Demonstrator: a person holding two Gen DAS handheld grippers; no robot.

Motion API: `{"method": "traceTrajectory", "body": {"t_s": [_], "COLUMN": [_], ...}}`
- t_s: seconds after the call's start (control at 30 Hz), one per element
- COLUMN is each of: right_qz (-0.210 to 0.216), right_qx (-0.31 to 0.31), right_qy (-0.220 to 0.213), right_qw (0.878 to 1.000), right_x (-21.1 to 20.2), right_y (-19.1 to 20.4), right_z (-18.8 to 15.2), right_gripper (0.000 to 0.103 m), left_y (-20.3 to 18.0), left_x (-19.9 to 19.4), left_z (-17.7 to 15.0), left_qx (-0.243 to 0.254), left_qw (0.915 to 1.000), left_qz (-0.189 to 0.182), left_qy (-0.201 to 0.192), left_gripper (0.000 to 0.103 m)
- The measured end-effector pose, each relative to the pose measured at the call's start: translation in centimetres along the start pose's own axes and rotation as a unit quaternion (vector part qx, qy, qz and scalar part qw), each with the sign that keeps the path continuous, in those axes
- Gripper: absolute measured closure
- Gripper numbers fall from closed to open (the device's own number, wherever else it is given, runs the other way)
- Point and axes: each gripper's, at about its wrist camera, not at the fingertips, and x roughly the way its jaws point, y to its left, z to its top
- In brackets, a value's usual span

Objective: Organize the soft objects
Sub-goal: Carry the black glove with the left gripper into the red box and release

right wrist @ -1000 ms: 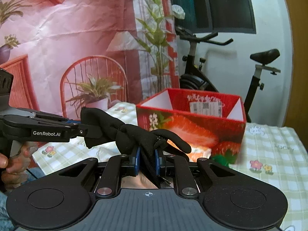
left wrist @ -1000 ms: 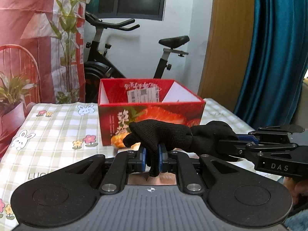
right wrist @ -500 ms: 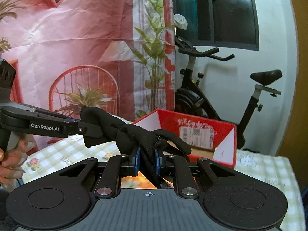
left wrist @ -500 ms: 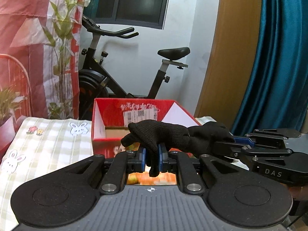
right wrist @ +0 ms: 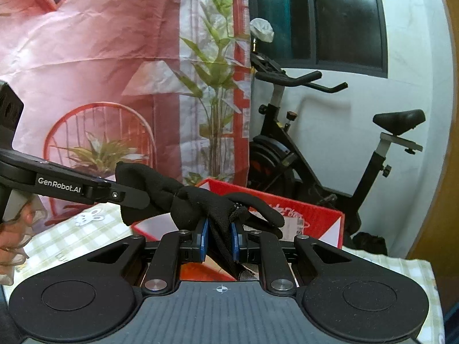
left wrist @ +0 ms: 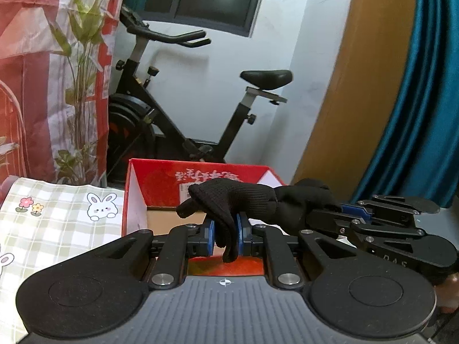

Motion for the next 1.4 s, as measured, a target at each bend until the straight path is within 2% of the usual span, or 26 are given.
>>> {"method": "traceTrajectory", "body": {"t_s": [0.4, 0.77, 0.83, 0.9, 0.93, 1.0, 1.13, 1.4], "right_qz": [-0.016, -0.019, -0.021, -0.023, -0.025, -0.038, -0.046, -0.028], "right_qx": [0.028, 0.061, 0.064, 0.062, 0.059, 0.047, 0.038, 0.046], "right_qy": [0.040, 0.080, 0.087, 0.094, 0.096, 0.097, 0.094, 0.070], "right_qw": [0.999, 0.995, 0.994, 0.993, 0.993, 0.993, 0.994, 0.996], "right_x": [7.2, 10.3, 10.5, 10.7, 10.7, 10.6, 9.7, 6.8], "right_y": [-3.6, -5.2, -5.2, -5.1, -5.1, -4.8, -4.5, -3.0], "right_z": [-1.0, -3.3, -3.7, -4.1, -4.2, -4.4, -4.5, -4.5], "right_gripper": [0.087, 0.085, 0.082, 0.081, 0.080, 0.075, 0.066, 0.062], "left_y": [1.9, 2.8, 3.0, 2.9, 2.9, 2.9, 3.4, 3.1], "left_x": [5.8, 8.2, 8.5, 8.5, 8.5, 8.4, 7.4, 5.2], "left_z": [1.4, 0.6, 0.5, 0.3, 0.2, 0.1, 0.2, -0.4], "left_qx": [-0.022, -0.012, -0.013, -0.008, -0.003, 0.006, 0.003, 0.011], "left_qw": [0.9987, 0.9964, 0.9963, 0.9960, 0.9959, 0.9953, 0.9955, 0.9939], "left_qz": [0.013, 0.025, 0.026, 0.028, 0.032, 0.042, 0.045, 0.057], "left_qy": [0.045, 0.080, 0.081, 0.084, 0.085, 0.087, 0.083, 0.093], "left_gripper": [0.088, 0.083, 0.077, 0.060, 0.054, 0.032, 0.026, 0.026]}}
